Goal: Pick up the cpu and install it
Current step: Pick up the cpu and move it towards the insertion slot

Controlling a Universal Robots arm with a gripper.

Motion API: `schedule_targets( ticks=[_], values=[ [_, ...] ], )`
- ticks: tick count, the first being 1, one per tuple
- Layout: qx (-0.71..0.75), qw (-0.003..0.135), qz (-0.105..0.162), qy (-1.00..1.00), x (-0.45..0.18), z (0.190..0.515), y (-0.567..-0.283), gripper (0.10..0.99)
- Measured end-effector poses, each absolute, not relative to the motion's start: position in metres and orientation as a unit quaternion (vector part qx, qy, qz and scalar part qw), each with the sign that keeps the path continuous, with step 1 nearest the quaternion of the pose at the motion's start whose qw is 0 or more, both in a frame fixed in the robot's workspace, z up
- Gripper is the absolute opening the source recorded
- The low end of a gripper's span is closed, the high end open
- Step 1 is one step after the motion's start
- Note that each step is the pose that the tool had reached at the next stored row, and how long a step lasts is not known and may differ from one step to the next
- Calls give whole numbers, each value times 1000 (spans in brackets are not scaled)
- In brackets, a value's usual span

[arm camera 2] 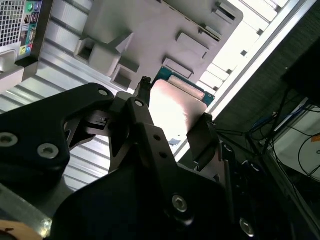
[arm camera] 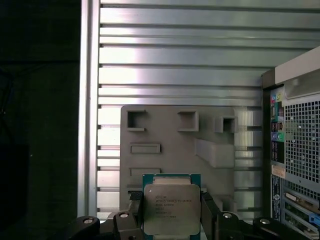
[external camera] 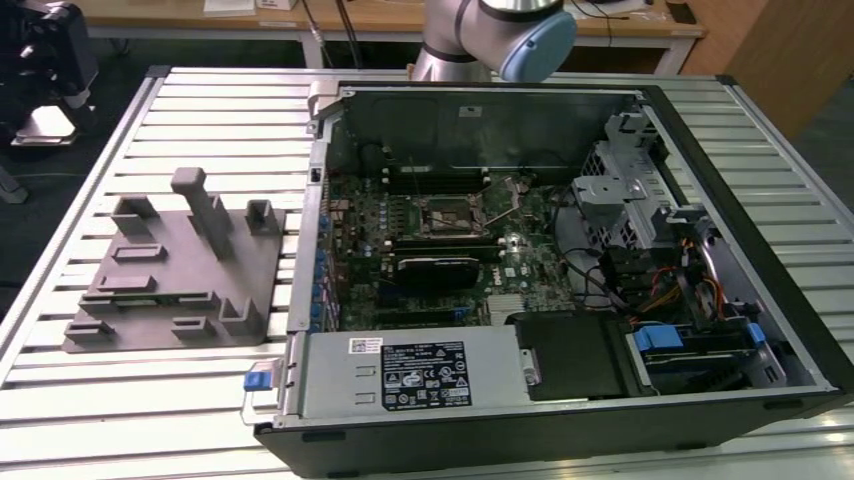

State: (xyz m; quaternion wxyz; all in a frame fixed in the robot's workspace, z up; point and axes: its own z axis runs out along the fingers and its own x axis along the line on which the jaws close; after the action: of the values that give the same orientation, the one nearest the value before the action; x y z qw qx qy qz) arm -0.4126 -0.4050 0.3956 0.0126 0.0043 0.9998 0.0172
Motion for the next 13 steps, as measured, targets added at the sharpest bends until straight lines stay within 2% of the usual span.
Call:
schedule_targets(
  ticks=[13],
  values=[
    [4, 13, 17, 1000, -392, 396, -405, 541]
  ],
)
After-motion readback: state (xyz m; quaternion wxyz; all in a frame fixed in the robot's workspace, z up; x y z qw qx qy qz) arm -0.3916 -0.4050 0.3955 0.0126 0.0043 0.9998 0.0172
